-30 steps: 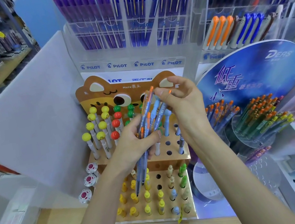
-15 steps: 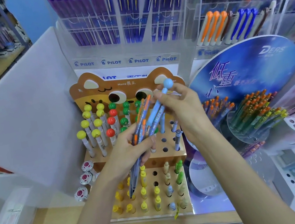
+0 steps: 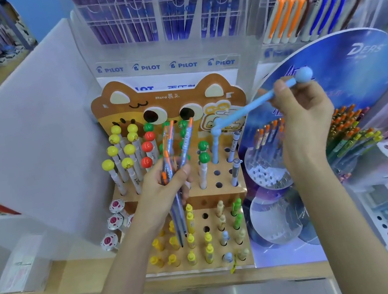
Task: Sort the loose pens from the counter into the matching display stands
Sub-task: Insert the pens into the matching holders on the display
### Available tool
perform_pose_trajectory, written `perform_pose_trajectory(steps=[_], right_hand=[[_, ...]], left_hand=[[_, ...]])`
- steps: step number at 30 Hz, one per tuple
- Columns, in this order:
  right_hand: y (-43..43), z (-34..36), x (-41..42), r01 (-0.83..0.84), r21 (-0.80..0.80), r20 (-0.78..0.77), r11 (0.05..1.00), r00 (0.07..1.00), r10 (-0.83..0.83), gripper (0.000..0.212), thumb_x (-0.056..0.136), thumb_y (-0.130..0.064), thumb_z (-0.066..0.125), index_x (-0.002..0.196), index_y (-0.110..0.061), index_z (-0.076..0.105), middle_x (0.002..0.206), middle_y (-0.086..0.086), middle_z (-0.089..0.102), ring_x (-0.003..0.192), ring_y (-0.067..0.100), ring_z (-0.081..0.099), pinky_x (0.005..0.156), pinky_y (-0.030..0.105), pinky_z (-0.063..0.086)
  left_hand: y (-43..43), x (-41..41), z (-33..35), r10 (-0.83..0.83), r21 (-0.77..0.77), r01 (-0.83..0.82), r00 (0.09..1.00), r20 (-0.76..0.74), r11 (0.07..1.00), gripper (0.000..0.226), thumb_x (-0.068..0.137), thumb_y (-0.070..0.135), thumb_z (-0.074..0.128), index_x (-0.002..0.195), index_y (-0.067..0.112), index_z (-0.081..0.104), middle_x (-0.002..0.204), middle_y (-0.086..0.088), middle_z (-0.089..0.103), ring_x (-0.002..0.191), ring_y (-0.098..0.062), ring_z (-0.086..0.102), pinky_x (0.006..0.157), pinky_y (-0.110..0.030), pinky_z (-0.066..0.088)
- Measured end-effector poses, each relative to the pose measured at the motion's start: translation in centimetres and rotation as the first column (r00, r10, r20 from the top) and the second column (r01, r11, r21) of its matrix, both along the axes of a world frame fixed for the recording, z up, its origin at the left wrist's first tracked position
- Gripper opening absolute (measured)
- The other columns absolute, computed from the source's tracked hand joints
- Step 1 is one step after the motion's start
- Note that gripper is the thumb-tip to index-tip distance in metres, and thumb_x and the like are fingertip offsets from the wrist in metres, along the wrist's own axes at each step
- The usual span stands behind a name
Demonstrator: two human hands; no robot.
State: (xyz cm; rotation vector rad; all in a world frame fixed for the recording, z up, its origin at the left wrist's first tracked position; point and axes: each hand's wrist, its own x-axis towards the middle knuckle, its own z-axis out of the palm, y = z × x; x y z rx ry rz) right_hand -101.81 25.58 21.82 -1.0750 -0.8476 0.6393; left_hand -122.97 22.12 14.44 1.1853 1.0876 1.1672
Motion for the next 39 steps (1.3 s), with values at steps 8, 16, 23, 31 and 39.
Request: perform_pose_trajectory(steps=[8, 16, 23, 31, 39], right_hand=[[-0.5, -4.9, -2.8, -0.22, -0.237, 0.449, 0.946, 0.839, 0.308, 0.037, 0.088, -0.01, 0.066, 0.093, -0.04, 0.045, 0.09, -0.026, 0.062, 0.082, -0.003, 0.062, 0.072, 0.013, 0.048], [0.0, -6.0, -2.3, -0.189, -0.268, 0.532, 0.945, 0.788, 0.309, 0.039, 0.088, -0.013, 0.065, 0.09, -0.046, 0.044, 0.09, -0.04, 0.058, 0.088, -0.007, 0.06, 0.071, 0.007, 0.046], [0.2, -6.2, -1.9, -0.196, -0.271, 0.5, 0.943, 0.808, 0.311, 0.037, 0.088, -0.011, 0.064, 0.093, -0.043, 0.047, 0.09, -0.029, 0.062, 0.087, -0.003, 0.062, 0.068, 0.006, 0.045], [0.5, -6.4, -1.3, -0.199, -0.279, 0.485, 0.939, 0.815, 0.317, 0.028, 0.088, -0.008, 0.065, 0.099, -0.03, 0.05, 0.089, -0.018, 0.063, 0.084, -0.003, 0.063, 0.063, 0.005, 0.044], [0.5, -6.2, -2.3, -0.262, -0.351, 0.533, 0.899, 0.733, 0.422, 0.026, 0.087, -0.006, 0.062, 0.107, -0.021, 0.053, 0.092, -0.019, 0.06, 0.085, 0.003, 0.061, 0.07, 0.024, 0.052]], left_hand=[[0.4, 0.3, 0.5, 0.012, 0.023, -0.012, 1.0, 0.017, 1.0, 0.008, 0.093, 0.016, 0.059, 0.101, 0.015, 0.058, 0.07, 0.0, 0.062, 0.048, -0.014, 0.051, 0.047, -0.023, 0.045], [0.4, 0.3, 0.7, 0.021, 0.027, -0.022, 0.999, 0.03, 0.999, 0.008, 0.092, 0.016, 0.059, 0.1, 0.017, 0.058, 0.068, 0.001, 0.063, 0.046, -0.012, 0.051, 0.046, -0.022, 0.045], [0.6, 0.6, 0.9, 0.023, 0.027, -0.024, 0.999, 0.025, 0.999, 0.007, 0.093, 0.015, 0.058, 0.1, 0.016, 0.058, 0.068, 0.003, 0.063, 0.047, -0.012, 0.051, 0.047, -0.022, 0.046], [0.6, 0.7, 0.9, 0.02, 0.042, -0.02, 1.0, 0.004, 0.999, 0.008, 0.092, 0.016, 0.058, 0.1, 0.015, 0.058, 0.068, 0.003, 0.063, 0.047, -0.012, 0.052, 0.046, -0.023, 0.047], [0.6, 0.7, 0.9, 0.014, 0.047, -0.014, 1.0, -0.003, 0.999, 0.007, 0.093, 0.017, 0.059, 0.099, 0.019, 0.059, 0.07, 0.002, 0.063, 0.048, -0.012, 0.052, 0.047, -0.022, 0.046]])
